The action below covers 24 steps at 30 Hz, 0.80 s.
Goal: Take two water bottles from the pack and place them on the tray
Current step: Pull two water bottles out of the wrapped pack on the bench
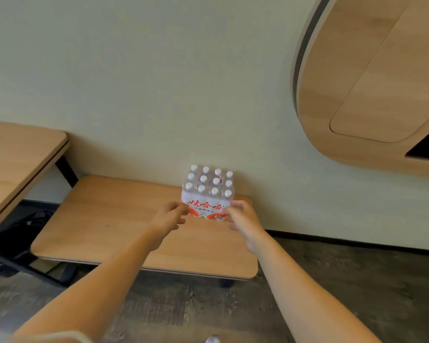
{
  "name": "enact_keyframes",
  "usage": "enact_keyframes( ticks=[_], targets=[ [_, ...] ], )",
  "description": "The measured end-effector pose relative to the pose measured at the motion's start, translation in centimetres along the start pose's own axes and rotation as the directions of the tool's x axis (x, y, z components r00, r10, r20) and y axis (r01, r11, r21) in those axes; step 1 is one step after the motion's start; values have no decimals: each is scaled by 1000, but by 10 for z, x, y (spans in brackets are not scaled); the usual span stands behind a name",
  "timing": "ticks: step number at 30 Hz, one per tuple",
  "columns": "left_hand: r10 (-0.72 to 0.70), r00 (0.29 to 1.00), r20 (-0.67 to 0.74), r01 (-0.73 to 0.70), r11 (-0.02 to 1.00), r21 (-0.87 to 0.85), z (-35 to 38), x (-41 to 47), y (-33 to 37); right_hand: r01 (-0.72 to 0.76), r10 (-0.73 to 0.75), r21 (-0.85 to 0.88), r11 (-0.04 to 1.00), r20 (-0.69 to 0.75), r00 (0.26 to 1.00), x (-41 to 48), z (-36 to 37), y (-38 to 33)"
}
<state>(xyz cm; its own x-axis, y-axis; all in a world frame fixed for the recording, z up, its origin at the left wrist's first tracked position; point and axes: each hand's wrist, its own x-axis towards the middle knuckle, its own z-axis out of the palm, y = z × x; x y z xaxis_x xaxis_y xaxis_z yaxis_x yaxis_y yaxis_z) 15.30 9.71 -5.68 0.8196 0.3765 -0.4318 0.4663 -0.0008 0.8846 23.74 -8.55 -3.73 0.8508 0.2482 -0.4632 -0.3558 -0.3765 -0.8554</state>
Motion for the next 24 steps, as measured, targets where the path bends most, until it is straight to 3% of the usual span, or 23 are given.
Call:
enact_keyframes(
  ticks=[8,17,24],
  targets=[
    [-73,997,13,71,992,100,27,104,12,-72,71,8,997,96,993,117,-28,-5],
    [-161,978,-135,198,924,329,58,227,-4,-191,209,-121,974,156,965,252,-42,13],
    [-52,987,-155,128,837,532,65,305,-27,-56,131,-351,935,194,972,320,-19,18]
  ],
)
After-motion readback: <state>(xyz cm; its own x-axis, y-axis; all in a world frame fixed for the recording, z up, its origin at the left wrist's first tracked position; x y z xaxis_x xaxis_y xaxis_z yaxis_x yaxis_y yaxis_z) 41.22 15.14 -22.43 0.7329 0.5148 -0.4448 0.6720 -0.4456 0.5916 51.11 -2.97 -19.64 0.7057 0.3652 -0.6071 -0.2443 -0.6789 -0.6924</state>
